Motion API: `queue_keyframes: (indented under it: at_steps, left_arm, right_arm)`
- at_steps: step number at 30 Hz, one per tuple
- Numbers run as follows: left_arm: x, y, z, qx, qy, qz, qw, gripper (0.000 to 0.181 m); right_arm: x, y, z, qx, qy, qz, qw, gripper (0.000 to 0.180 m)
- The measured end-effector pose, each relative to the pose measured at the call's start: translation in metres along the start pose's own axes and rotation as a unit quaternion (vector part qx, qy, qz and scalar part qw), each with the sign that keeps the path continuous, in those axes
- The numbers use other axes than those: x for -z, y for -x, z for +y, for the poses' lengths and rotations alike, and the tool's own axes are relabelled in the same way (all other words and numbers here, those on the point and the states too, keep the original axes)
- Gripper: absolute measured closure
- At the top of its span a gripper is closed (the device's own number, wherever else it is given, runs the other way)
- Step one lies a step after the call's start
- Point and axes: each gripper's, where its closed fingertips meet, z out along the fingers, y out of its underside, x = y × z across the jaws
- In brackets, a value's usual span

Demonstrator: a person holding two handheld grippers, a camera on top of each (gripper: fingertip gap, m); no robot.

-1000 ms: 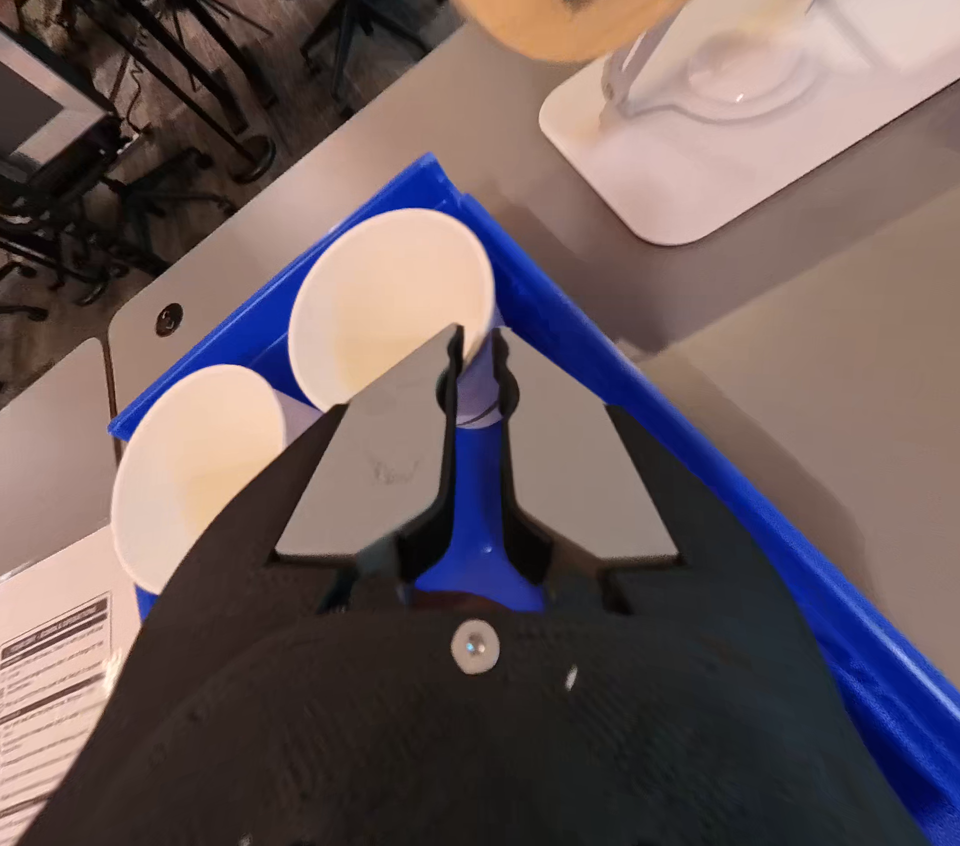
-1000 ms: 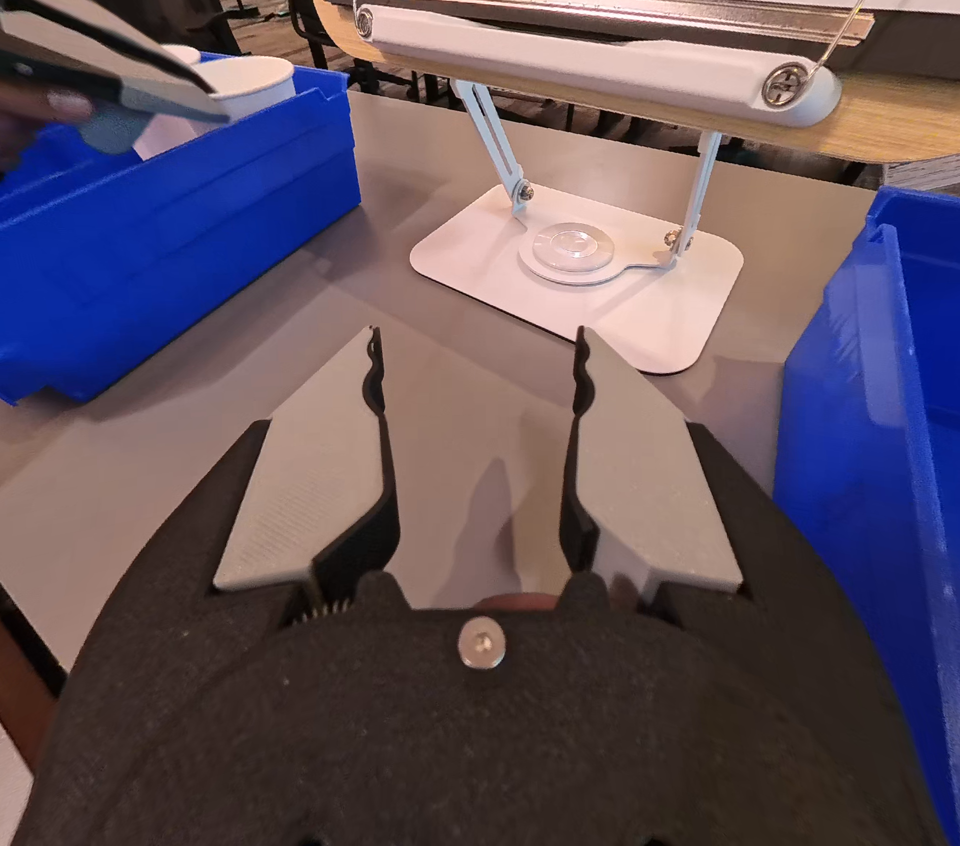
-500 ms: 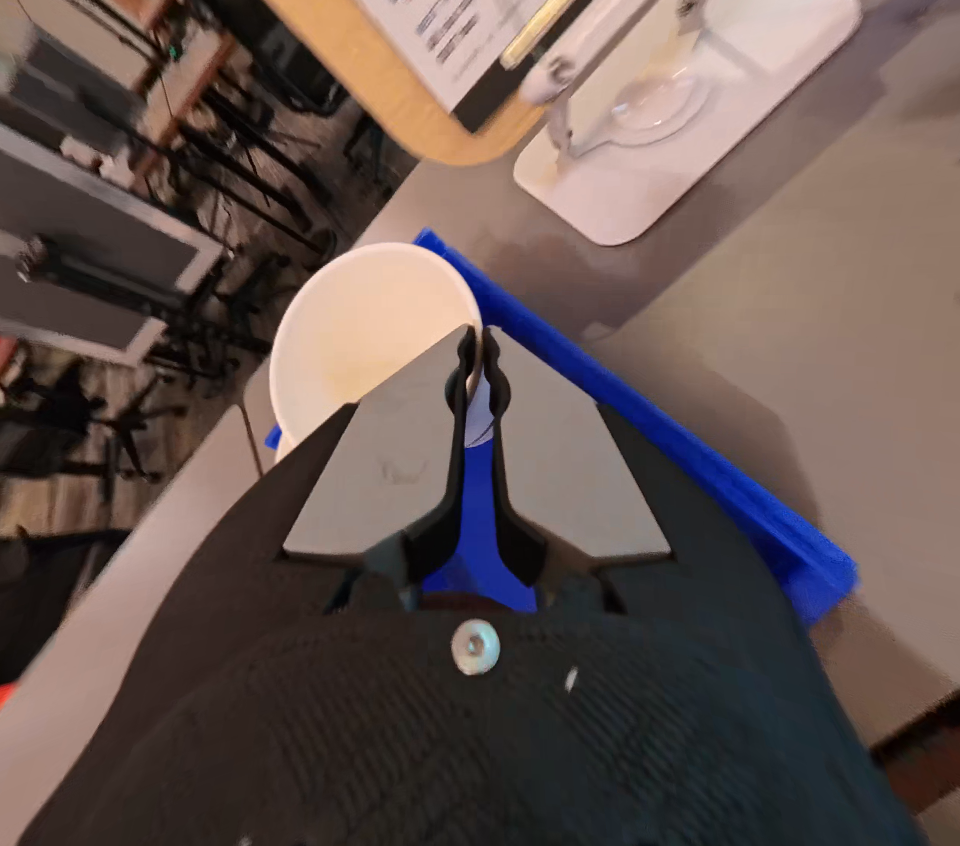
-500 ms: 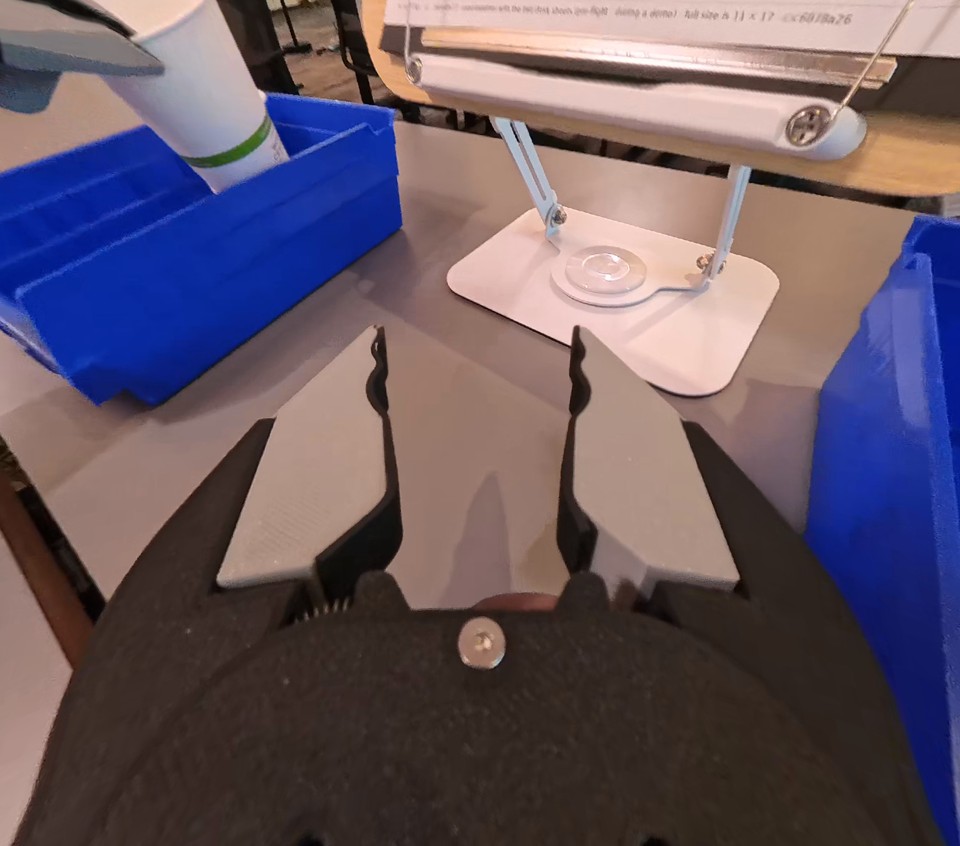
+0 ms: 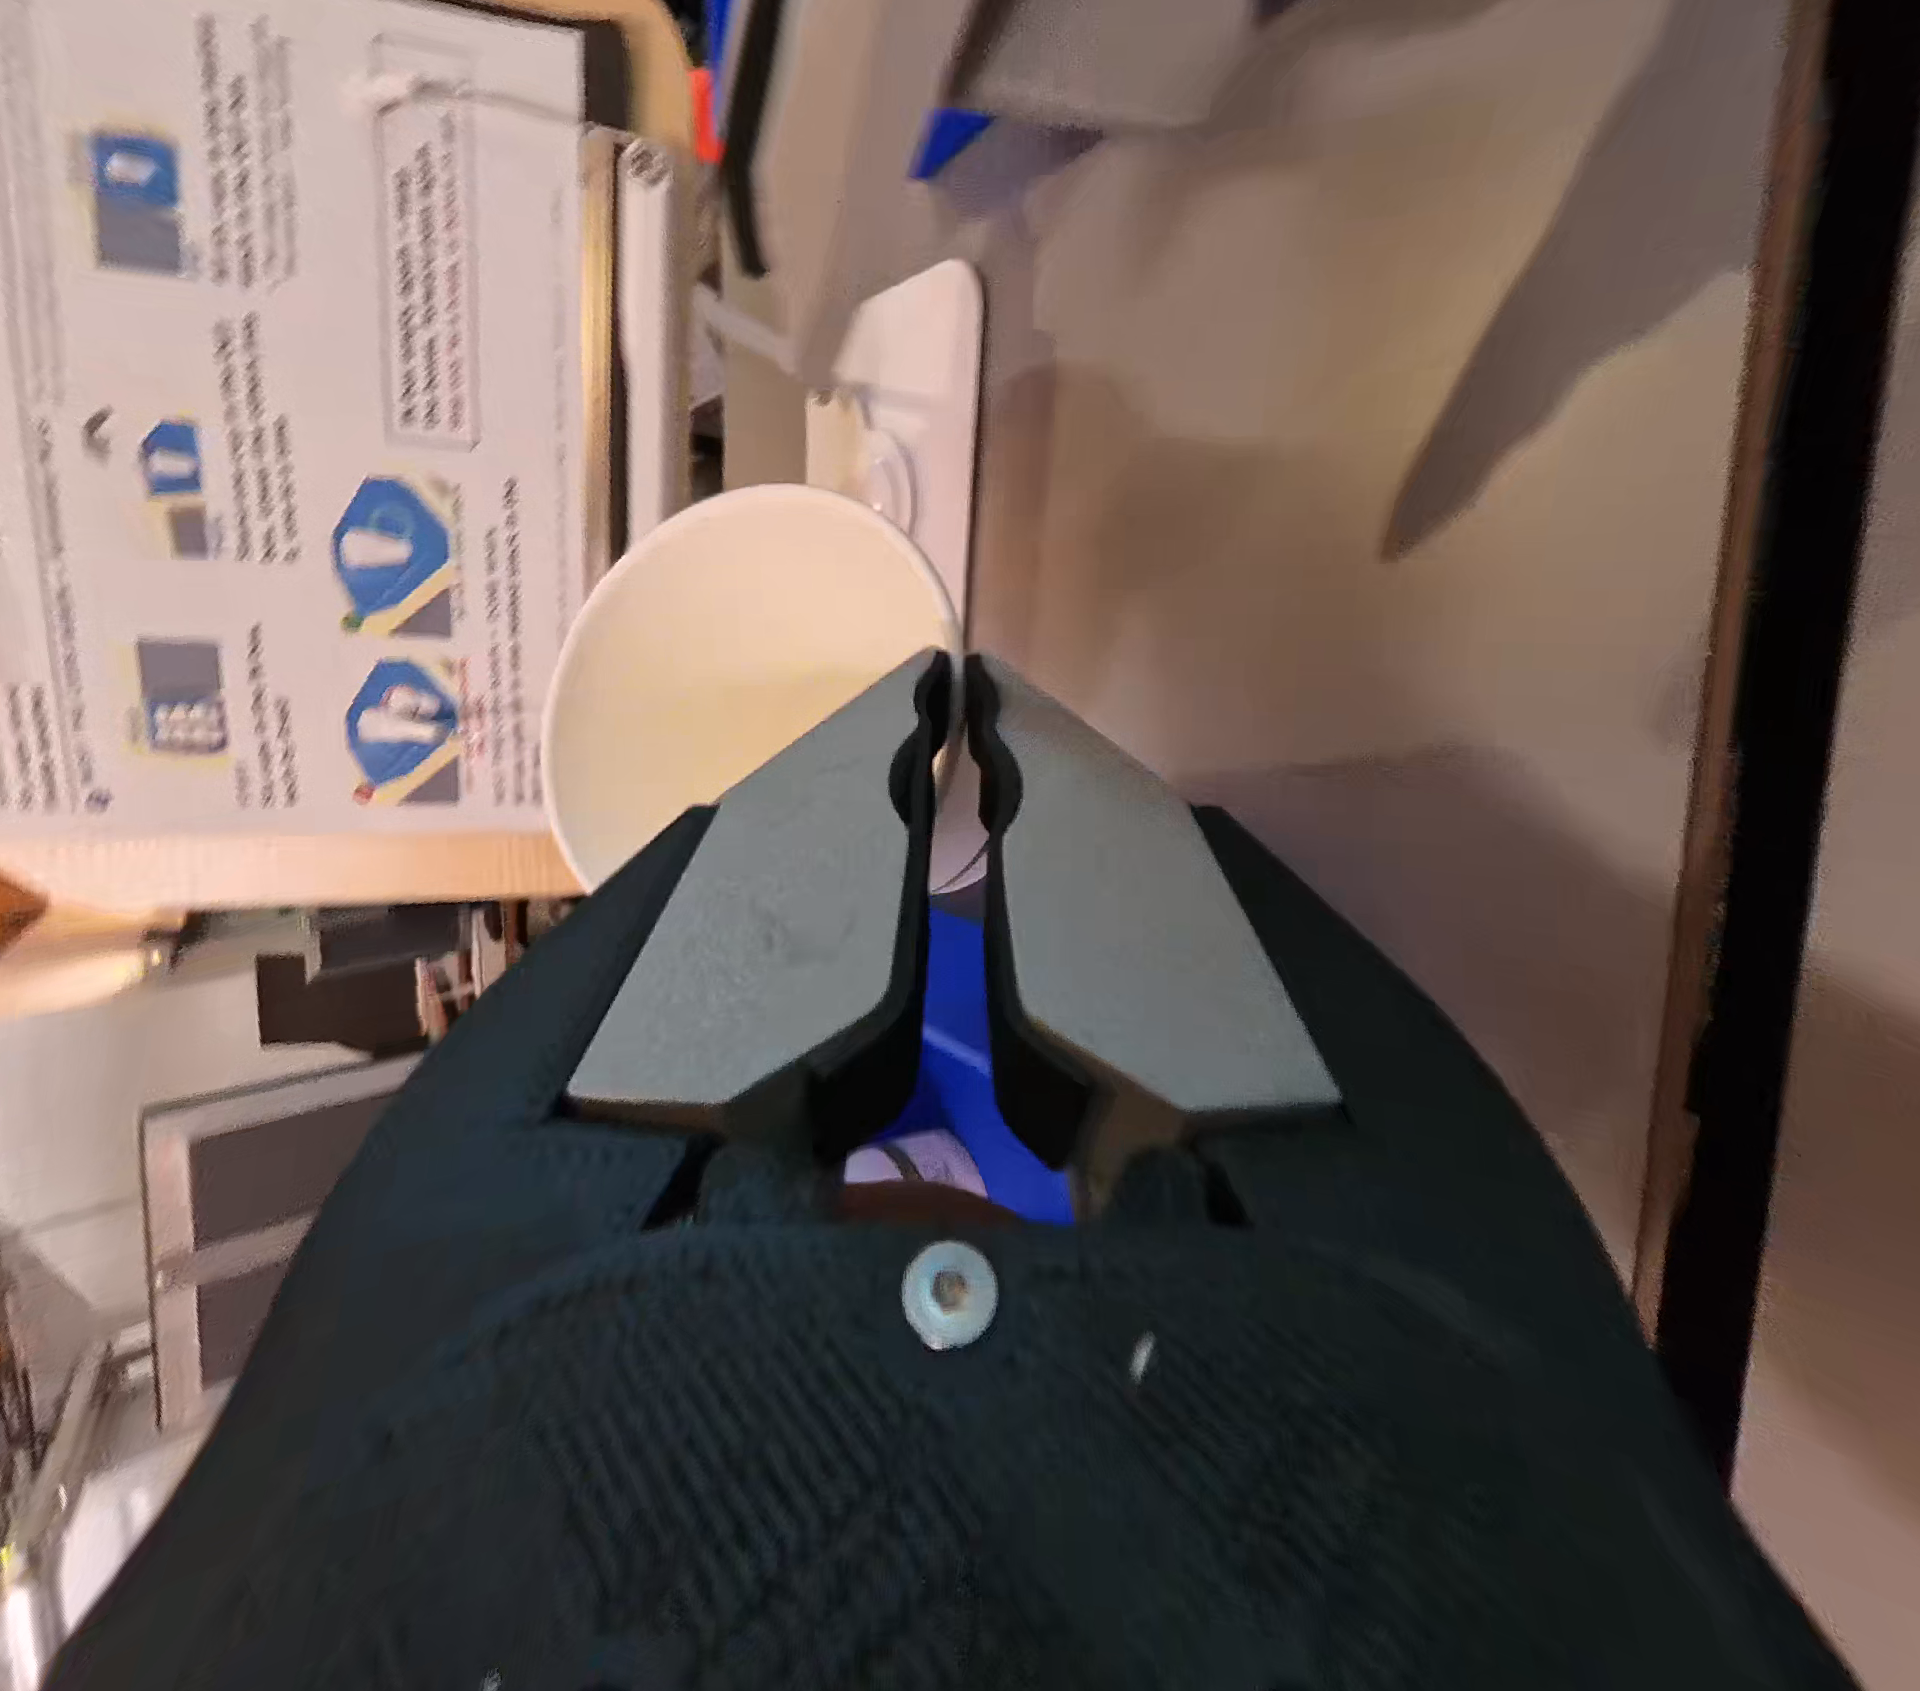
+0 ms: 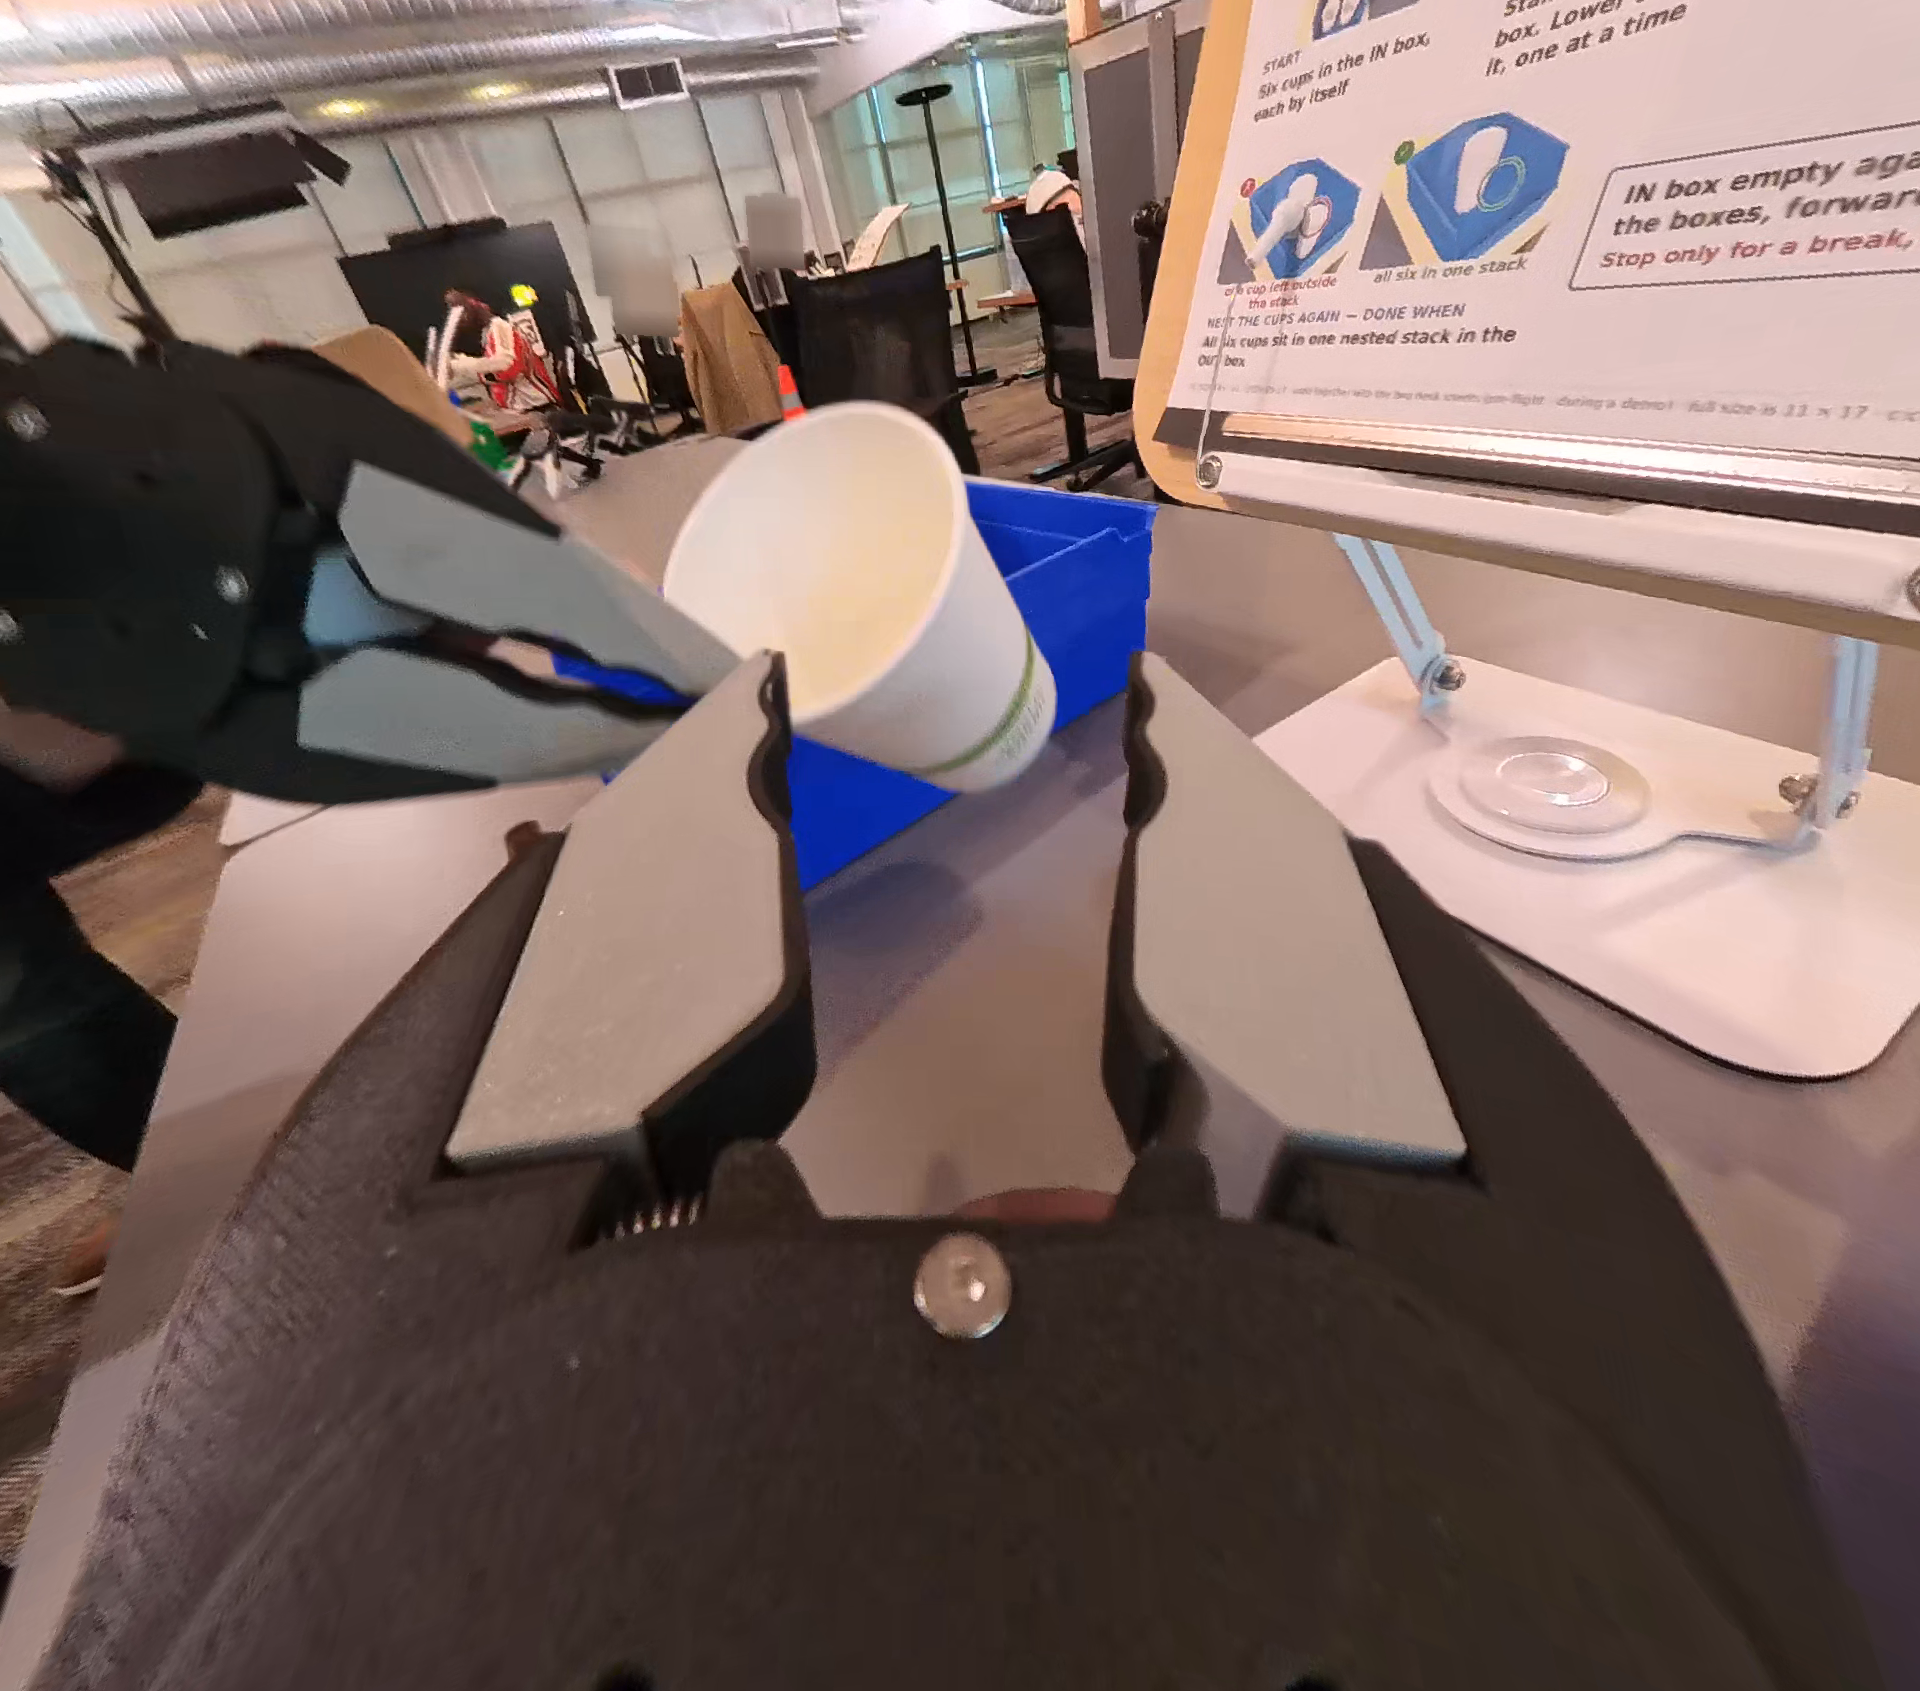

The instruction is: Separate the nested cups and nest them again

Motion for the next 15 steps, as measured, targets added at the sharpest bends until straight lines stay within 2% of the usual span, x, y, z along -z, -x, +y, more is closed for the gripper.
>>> queue_keyframes:
  at_steps: [4,7,8,9,10,13,15]
  left_arm:
    - [-0.010,-0.030,-0.016,-0.057,-0.033,0.047,0.997,0.181]
    - [-0.013,-0.045,-0.027,-0.073,-0.063,0.078,0.992,0.181]
    - [-0.014,-0.049,-0.029,-0.073,-0.071,0.087,0.991,0.181]
    - [-0.014,-0.050,-0.032,-0.071,-0.077,0.089,0.990,0.181]
    - [-0.016,-0.052,-0.033,-0.068,-0.079,0.091,0.990,0.181]
    - [-0.020,-0.051,-0.040,-0.034,-0.095,0.077,0.992,0.179]
    - [-0.023,-0.050,-0.043,0.000,-0.100,0.065,0.993,0.168]
  right_arm:
    - [-0.001,-0.011,0.012,-0.008,0.035,0.019,0.999,0.125]
    - [-0.008,-0.014,0.039,-0.028,0.103,0.016,0.994,0.126]
    - [-0.010,-0.013,0.047,-0.033,0.121,0.009,0.992,0.131]
    - [-0.010,-0.011,0.053,-0.031,0.136,0.000,0.990,0.159]
    - [-0.009,-0.015,0.057,-0.023,0.142,0.013,0.990,0.169]
    - [-0.007,-0.025,0.062,0.010,0.166,0.055,0.985,0.179]
    - [-0.004,-0.032,0.060,0.009,0.161,0.076,0.984,0.180]
